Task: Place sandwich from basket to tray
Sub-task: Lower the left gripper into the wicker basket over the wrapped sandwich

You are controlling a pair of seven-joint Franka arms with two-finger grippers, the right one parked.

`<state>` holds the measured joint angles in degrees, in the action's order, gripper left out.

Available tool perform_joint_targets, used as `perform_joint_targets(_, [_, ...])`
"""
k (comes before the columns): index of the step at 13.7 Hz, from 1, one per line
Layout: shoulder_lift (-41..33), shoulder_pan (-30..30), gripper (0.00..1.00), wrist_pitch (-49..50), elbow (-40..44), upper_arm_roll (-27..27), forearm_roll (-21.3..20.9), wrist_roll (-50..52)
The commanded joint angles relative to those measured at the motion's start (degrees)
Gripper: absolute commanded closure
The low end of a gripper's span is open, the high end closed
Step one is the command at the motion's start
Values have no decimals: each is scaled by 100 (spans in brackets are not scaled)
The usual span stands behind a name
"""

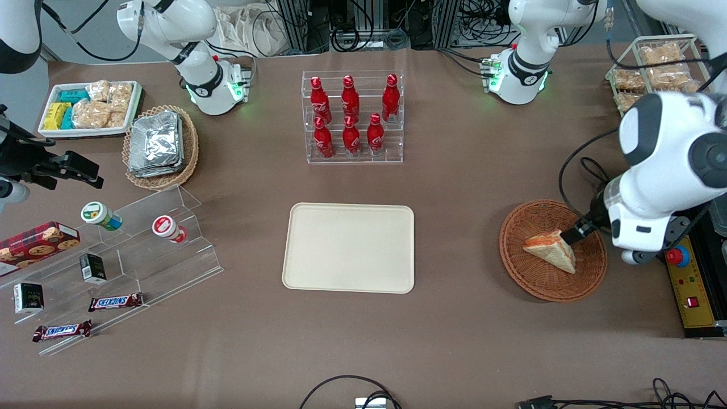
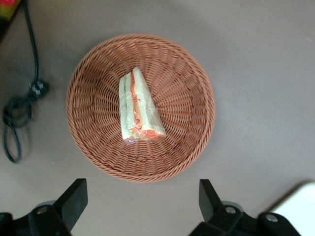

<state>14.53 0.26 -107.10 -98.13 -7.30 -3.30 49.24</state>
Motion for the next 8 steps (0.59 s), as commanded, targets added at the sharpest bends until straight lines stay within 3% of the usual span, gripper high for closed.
perform_joint_targets(1, [-20, -8, 0, -949, -844, -35, -336, 840])
perform_joint_targets(4, [94, 1, 0, -1788, -1664, 0, -532, 1430])
perform_joint_targets(8, [331, 1, 1, -2024, -1771, 148, -531, 1580])
